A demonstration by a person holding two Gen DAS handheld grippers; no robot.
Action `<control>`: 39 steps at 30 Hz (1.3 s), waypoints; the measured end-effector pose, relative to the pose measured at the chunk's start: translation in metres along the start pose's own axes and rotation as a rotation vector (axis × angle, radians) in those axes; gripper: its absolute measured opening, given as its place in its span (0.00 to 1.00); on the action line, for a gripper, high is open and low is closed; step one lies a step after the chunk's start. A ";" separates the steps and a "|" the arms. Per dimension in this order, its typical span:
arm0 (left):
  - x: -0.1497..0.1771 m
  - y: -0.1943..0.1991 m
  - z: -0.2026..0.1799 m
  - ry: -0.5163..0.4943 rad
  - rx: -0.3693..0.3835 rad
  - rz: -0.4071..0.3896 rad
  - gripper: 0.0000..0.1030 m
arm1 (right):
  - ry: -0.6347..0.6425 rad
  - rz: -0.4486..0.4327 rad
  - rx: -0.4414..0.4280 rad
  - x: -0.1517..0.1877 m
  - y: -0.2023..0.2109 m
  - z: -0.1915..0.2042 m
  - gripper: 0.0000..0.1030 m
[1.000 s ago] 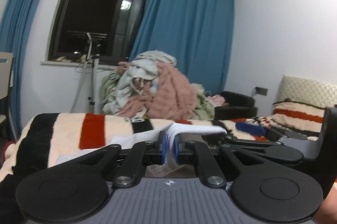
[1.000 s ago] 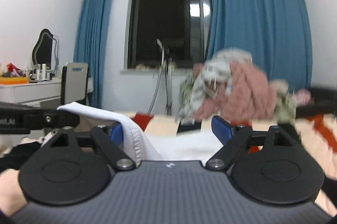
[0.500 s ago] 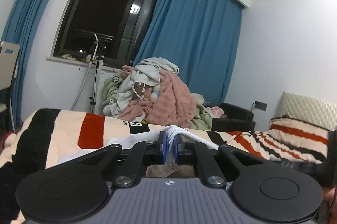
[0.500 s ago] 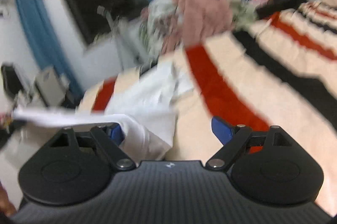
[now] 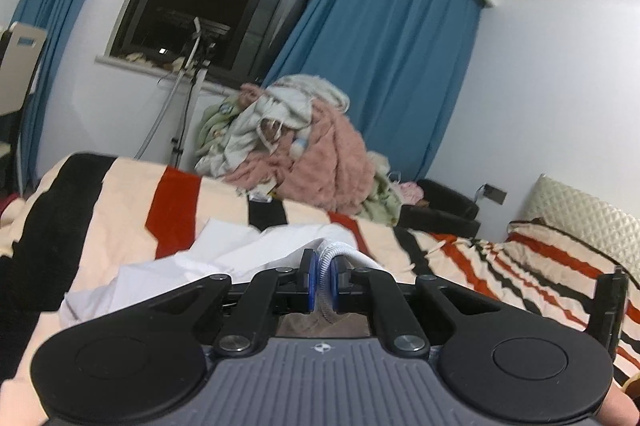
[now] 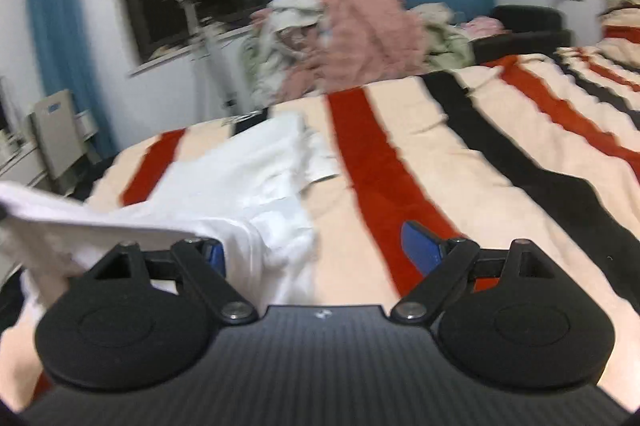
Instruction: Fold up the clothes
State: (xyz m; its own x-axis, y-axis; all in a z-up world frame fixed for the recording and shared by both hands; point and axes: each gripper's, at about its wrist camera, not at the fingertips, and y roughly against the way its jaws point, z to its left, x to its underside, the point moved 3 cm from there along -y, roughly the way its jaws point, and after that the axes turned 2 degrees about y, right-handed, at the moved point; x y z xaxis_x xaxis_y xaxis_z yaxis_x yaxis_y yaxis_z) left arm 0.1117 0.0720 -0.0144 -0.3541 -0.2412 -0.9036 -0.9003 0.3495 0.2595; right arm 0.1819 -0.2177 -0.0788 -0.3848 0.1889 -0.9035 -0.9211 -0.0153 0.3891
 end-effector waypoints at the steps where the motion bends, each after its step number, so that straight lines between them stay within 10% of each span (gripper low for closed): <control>1: 0.002 -0.003 0.001 -0.002 -0.012 0.015 0.08 | -0.001 -0.047 0.011 -0.004 0.005 0.001 0.83; 6: 0.016 -0.020 0.007 -0.010 -0.040 0.098 0.18 | 0.015 -0.290 -0.043 -0.026 0.040 0.006 0.83; 9: 0.023 -0.028 0.002 -0.038 -0.033 0.113 0.25 | 0.050 -0.318 -0.051 -0.024 0.049 0.006 0.83; 11: 0.026 -0.032 -0.007 -0.077 -0.022 0.123 0.48 | 0.057 -0.318 -0.057 -0.024 0.049 0.005 0.83; 18: 0.041 -0.048 -0.036 -0.188 -0.044 0.117 0.61 | 0.080 -0.325 -0.093 -0.023 0.057 0.013 0.83; 29: 0.008 -0.002 0.032 0.200 -0.313 -0.090 0.71 | 0.075 -0.259 -0.034 -0.020 0.040 0.008 0.83; 39: 0.051 -0.003 0.030 0.047 -0.505 0.165 0.77 | 0.165 -0.301 0.076 -0.006 0.043 0.013 0.83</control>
State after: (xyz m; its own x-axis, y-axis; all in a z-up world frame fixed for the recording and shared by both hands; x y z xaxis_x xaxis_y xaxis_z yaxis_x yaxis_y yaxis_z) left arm 0.1043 0.0857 -0.0720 -0.5018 -0.2642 -0.8237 -0.8373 -0.0908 0.5392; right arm 0.1457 -0.2071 -0.0542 -0.1070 0.0126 -0.9942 -0.9900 0.0911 0.1078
